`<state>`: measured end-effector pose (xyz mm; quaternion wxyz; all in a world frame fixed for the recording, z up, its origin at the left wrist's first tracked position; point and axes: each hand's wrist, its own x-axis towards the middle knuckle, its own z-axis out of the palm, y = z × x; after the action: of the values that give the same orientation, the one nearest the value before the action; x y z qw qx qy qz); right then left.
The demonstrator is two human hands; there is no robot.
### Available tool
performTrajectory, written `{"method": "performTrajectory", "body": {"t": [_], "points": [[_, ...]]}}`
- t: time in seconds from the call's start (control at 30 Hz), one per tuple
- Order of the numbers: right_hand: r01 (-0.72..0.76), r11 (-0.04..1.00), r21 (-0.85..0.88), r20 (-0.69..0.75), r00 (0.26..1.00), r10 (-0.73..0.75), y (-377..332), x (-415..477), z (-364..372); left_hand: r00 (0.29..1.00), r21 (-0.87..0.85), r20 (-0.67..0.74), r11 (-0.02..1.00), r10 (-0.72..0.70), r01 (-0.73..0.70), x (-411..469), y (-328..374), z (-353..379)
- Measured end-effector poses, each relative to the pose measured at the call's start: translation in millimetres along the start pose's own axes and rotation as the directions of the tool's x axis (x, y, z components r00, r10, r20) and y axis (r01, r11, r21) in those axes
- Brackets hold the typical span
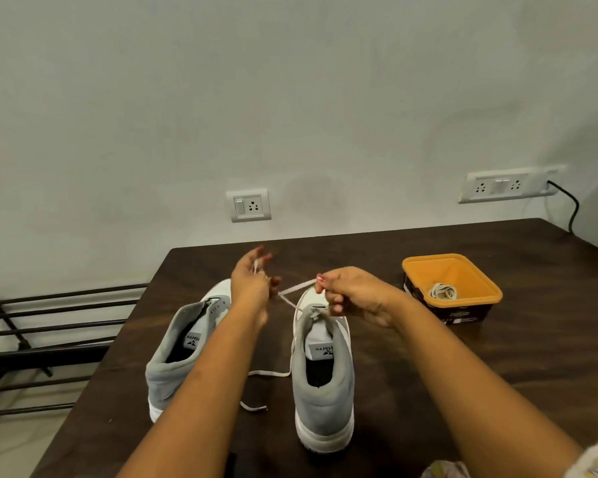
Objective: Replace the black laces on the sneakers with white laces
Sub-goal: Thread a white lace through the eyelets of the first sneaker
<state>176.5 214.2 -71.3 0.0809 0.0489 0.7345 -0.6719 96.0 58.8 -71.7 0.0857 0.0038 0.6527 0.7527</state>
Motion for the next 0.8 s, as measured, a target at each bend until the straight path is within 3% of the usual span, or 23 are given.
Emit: {"method": "performTrajectory", "body": {"t": [0.1, 0.17, 0.23, 0.27, 0.3, 0.37, 0.43, 0.47, 0.53, 0.6, 0.7, 0.8], "points": [[-0.048, 0.998, -0.048, -0.125, 0.991, 0.042, 1, -5, -17, 0.991, 0.465, 0.061, 0.882, -0.115, 0.074, 11, -24, -17], [-0.077, 0.961, -0.266, -0.194, 0.981, 0.025, 4, -7, -21, 0.958, 0.666, 0.081, 0.73, -0.275, 0.153, 13, -34, -19], [-0.11, 0.84, -0.532, -0.261, 0.964, -0.039, 10, -5, -20, 0.953, 0.904, 0.046, 0.418, -0.299, 0.088, 12, -34, -20], [-0.11, 0.8, -0.59, -0.285, 0.955, -0.079, 12, -3, -18, 0.976, 0.954, 0.05, 0.3, -0.213, 0.017, 12, -32, -19], [-0.095, 0.798, -0.596, -0.31, 0.943, -0.119, 14, 0, -15, 0.99, 0.957, 0.106, 0.279, -0.096, -0.076, 11, -29, -15], [-0.058, 0.832, -0.552, -0.368, 0.912, -0.18, 16, 8, -7, 0.937, 0.822, 0.338, 0.459, 0.084, -0.338, 3, -19, -3], [-0.03, 0.862, -0.506, -0.402, 0.892, -0.205, 15, 13, 1, 0.844, 0.593, 0.521, 0.657, 0.127, -0.465, -13, -11, 14], [-0.02, 0.875, -0.484, -0.405, 0.891, -0.203, 14, 14, 4, 0.813, 0.533, 0.57, 0.7, 0.119, -0.476, -18, -10, 21], [-0.01, 0.93, -0.367, -0.41, 0.9, -0.152, 14, 12, 7, 0.801, 0.579, 0.592, 0.643, 0.091, -0.501, -19, -15, 27], [-0.019, 0.963, -0.269, -0.435, 0.894, -0.103, 18, 8, 6, 0.823, 0.699, 0.566, 0.503, 0.045, -0.508, -13, -20, 22], [-0.14, 0.901, -0.41, -0.491, 0.866, -0.089, 23, 2, -4, 0.849, 0.764, 0.527, 0.428, 0.016, -0.482, -6, -27, 14], [-0.257, 0.847, -0.466, -0.377, 0.924, 0.072, 26, -5, 0, 0.87, 0.758, 0.486, 0.454, 0.087, -0.469, -6, -34, 13]]}}
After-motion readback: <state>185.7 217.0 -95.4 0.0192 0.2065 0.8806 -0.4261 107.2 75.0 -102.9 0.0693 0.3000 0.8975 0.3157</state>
